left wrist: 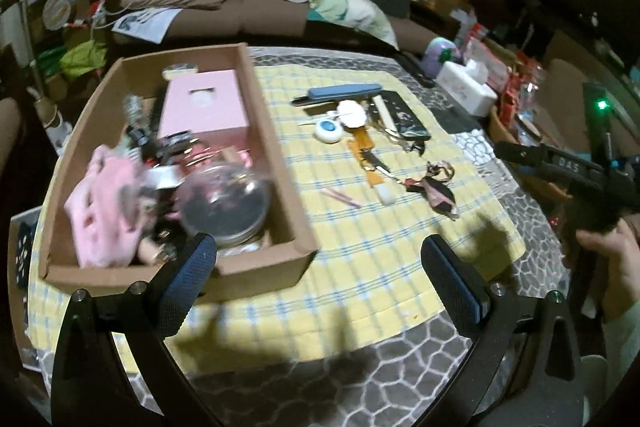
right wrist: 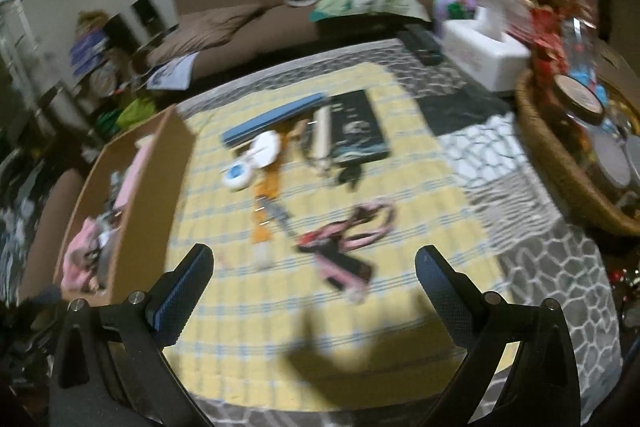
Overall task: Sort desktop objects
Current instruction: 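Open the right gripper and withdraw both grippers from the box, then grasp the white floss container with the left gripper while the right grasps the black hair clip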
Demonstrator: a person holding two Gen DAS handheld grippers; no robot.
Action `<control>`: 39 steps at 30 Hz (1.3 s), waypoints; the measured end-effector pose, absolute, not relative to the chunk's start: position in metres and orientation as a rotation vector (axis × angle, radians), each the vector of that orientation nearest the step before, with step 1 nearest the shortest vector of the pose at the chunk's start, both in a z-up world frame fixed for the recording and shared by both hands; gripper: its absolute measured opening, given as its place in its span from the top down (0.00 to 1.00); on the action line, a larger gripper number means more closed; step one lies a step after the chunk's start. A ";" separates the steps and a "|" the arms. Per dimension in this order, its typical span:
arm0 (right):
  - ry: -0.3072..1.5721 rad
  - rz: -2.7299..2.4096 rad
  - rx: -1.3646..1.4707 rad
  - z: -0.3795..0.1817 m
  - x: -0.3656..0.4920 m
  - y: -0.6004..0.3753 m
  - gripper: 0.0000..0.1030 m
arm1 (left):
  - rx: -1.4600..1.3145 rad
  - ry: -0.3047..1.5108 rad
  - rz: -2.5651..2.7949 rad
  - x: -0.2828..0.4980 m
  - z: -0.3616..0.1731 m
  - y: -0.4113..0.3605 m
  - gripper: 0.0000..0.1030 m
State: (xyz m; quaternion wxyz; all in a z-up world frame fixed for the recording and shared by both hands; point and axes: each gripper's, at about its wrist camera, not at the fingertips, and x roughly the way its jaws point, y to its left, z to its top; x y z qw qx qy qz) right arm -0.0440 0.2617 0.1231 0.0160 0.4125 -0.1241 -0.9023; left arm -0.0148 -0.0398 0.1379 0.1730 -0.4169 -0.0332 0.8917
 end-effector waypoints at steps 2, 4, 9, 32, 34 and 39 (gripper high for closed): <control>-0.446 -2.816 1.285 0.120 -0.048 0.280 0.00 | -1.172 -0.064 2.522 -0.021 0.139 -0.026 0.00; -0.490 -2.816 1.289 0.117 -0.053 0.291 0.00 | -1.168 -0.030 2.515 -0.033 0.141 -0.011 0.00; -0.566 -2.794 1.301 0.101 -0.075 0.306 0.00 | -1.204 0.084 2.535 -0.077 0.138 0.023 0.00; -0.664 -2.686 1.317 0.045 -0.165 0.338 0.22 | -1.609 0.092 2.593 -0.256 0.000 0.098 0.14; -0.658 -2.672 1.338 0.037 -0.170 0.331 0.23 | -1.598 0.095 2.614 -0.256 -0.003 0.099 0.14; -0.586 -2.666 1.370 0.022 -0.182 0.307 0.25 | -1.527 0.060 2.640 -0.256 -0.003 0.094 0.21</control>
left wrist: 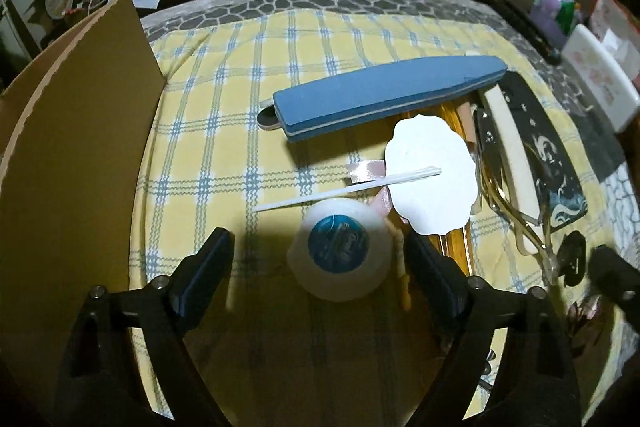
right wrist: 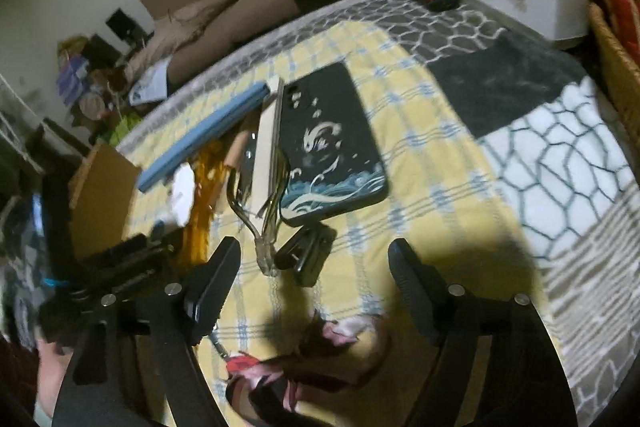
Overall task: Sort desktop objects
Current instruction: 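Grasp the white floss container with the left gripper while the right grasps the black hair clip, then carry the floss container and hair clip into the box and open both grippers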
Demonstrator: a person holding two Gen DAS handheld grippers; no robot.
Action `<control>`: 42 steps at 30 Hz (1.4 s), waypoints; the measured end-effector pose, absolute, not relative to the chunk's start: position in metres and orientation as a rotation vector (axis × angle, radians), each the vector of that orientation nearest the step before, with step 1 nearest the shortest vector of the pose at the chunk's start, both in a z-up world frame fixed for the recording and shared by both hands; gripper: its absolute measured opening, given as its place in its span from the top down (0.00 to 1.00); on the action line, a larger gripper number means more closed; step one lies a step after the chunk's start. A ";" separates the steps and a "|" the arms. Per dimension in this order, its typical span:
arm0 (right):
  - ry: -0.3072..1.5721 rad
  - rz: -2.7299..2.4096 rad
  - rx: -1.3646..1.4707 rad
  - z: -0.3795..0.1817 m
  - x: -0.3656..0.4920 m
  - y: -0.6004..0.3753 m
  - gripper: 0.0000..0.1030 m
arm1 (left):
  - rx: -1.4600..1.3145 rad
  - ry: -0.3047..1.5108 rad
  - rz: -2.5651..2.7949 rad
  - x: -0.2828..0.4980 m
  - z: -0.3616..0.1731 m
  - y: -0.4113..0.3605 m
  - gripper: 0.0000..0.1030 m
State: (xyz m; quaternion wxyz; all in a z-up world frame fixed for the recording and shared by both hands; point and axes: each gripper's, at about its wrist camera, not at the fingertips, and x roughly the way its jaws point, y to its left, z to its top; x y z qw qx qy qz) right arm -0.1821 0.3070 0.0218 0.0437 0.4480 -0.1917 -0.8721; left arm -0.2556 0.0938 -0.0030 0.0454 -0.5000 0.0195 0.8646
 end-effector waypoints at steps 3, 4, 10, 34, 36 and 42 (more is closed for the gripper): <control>-0.519 -2.683 1.385 0.014 -0.189 0.294 0.51 | -1.457 0.071 2.636 -0.253 0.002 0.095 0.56; -0.436 -2.702 1.408 0.011 -0.191 0.288 0.60 | -1.456 0.063 2.629 -0.254 0.002 0.095 0.56; -0.344 -2.707 1.407 0.012 -0.186 0.285 0.73 | -1.472 -0.060 2.573 -0.251 0.011 0.082 0.56; -0.435 -2.350 1.005 0.159 -0.135 0.116 0.73 | -1.202 -0.429 2.676 -0.127 0.166 -0.162 0.56; -0.401 -2.310 1.024 0.154 -0.136 0.084 0.73 | -1.252 -0.440 2.692 -0.120 0.152 -0.185 0.56; -0.269 -2.208 1.090 0.127 -0.137 0.003 0.73 | -1.392 -0.409 2.628 -0.105 0.113 -0.209 0.56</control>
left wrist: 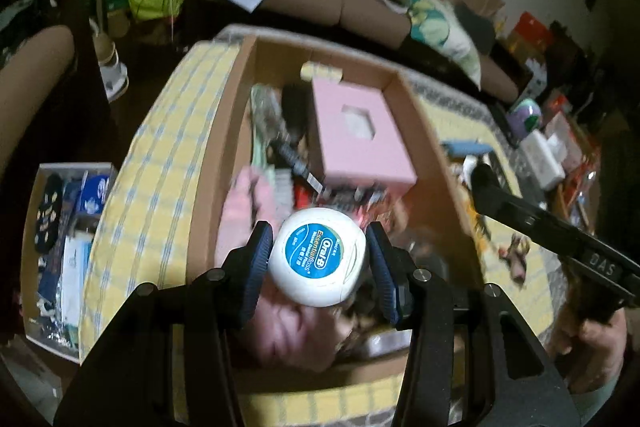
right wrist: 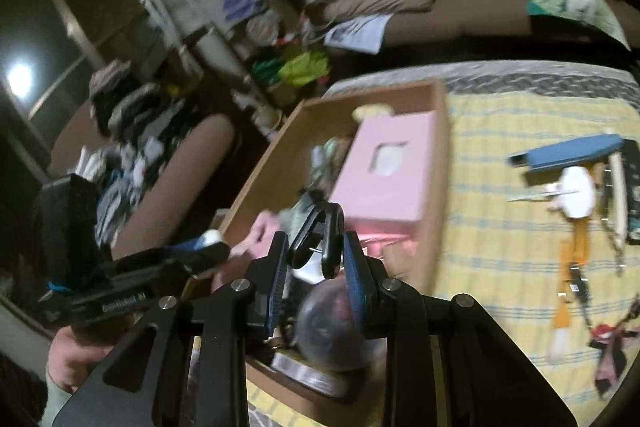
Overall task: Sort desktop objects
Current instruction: 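Carry the floss container and hair clip into the box and open both grippers, then withdraw both grippers from the cardboard box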
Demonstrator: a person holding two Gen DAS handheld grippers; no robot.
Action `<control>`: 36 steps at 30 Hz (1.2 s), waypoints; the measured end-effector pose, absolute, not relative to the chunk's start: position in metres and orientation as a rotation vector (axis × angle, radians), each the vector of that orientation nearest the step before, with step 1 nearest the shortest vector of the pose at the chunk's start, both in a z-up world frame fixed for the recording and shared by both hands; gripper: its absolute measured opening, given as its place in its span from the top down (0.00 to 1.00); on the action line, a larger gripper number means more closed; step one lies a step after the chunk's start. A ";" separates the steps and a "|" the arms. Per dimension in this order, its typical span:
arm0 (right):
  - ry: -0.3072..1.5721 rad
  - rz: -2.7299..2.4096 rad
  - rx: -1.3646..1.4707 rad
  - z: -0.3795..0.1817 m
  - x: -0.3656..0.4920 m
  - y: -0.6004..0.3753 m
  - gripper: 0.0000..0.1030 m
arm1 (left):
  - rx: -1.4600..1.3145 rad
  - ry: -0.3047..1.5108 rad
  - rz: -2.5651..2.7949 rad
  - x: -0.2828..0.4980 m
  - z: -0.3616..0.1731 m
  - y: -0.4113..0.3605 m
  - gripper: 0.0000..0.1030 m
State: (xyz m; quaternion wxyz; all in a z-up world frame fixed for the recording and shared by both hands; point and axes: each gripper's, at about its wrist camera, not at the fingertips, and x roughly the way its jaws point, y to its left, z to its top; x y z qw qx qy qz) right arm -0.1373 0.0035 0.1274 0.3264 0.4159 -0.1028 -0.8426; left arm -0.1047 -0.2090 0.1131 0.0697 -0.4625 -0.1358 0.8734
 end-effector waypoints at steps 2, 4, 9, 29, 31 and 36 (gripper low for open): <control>-0.231 -2.176 1.111 0.117 -0.135 -0.013 0.73 | -1.411 -0.355 2.618 -0.100 0.111 -0.211 0.56; -0.192 -2.157 1.127 0.108 -0.132 -0.026 0.73 | -1.428 -0.299 2.629 -0.098 0.108 -0.213 0.56; -0.177 -2.125 1.161 0.093 -0.133 -0.039 0.73 | -1.581 -0.073 2.516 -0.096 0.073 -0.190 0.55; 0.102 -1.991 1.201 0.076 -0.096 -0.079 0.73 | -1.314 -0.532 2.649 -0.072 0.134 -0.265 0.27; 0.124 -1.996 1.211 0.071 -0.094 -0.081 0.72 | -1.328 -0.529 2.635 -0.074 0.130 -0.265 0.27; -0.070 -1.987 1.186 0.089 -0.103 -0.056 0.58 | -1.315 -0.532 2.621 -0.077 0.132 -0.260 0.27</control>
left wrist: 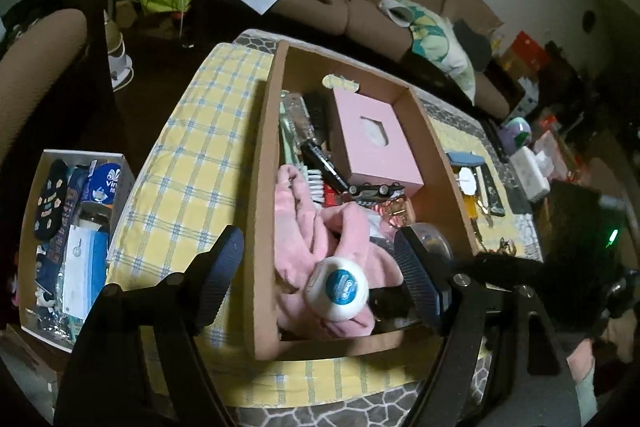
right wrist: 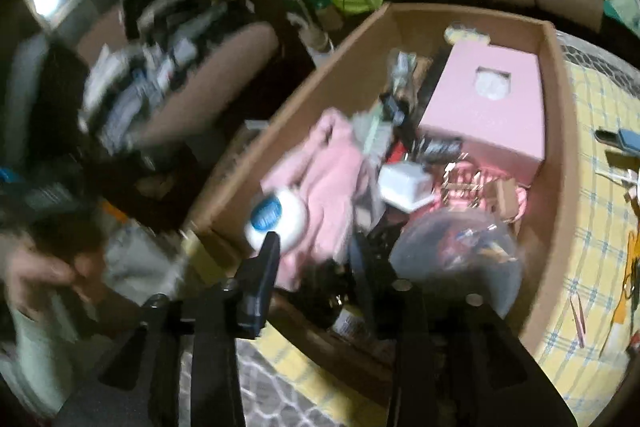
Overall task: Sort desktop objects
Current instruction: 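Withdraw both grippers from the cardboard box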
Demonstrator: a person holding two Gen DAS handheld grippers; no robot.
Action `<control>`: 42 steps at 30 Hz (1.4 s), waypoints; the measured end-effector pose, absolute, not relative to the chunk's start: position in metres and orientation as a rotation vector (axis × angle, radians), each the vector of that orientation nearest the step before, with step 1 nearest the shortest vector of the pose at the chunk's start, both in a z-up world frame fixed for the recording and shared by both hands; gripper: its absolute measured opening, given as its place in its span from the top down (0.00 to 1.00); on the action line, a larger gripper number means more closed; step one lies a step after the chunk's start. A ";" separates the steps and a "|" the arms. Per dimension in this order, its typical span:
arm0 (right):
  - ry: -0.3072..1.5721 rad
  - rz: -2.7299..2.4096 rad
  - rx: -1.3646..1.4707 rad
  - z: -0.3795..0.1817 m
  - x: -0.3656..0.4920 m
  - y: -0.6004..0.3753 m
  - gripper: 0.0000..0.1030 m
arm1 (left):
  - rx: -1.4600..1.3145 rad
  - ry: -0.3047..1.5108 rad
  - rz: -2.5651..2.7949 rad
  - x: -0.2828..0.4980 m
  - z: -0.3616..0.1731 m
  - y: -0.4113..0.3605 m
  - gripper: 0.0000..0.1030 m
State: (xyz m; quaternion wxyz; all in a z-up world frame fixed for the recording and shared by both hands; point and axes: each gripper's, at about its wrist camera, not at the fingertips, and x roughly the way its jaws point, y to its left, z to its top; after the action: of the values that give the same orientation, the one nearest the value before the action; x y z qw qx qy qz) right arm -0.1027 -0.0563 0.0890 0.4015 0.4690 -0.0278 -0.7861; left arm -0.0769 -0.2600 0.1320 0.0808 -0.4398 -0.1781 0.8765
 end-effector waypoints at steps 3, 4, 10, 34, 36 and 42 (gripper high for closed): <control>-0.167 -2.051 1.147 0.109 -0.110 -0.029 0.52 | -1.291 -0.540 2.612 -0.077 0.135 -0.253 0.26; -0.183 -2.076 1.140 0.114 -0.112 -0.020 0.52 | -1.286 -0.537 2.607 -0.077 0.136 -0.250 0.24; -0.207 -2.316 1.135 0.143 -0.122 0.054 0.28 | -1.240 -0.461 2.551 -0.081 0.143 -0.204 0.01; -0.496 -2.656 1.302 0.117 -0.075 0.257 0.00 | -1.205 -0.099 2.469 -0.077 0.138 0.021 0.00; -0.509 -2.659 1.311 0.110 -0.075 0.265 0.00 | -1.216 -0.067 2.465 -0.078 0.129 0.033 0.00; -0.509 -2.665 1.325 0.099 -0.082 0.277 0.00 | -1.250 -0.004 2.469 -0.083 0.106 0.061 0.00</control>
State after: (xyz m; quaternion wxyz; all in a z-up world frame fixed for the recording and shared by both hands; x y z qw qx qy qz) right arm -0.0820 0.2766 0.0985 0.0610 0.4380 -0.1683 -0.8810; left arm -0.0834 0.0610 0.1056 0.1859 -0.4439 -0.0015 0.8766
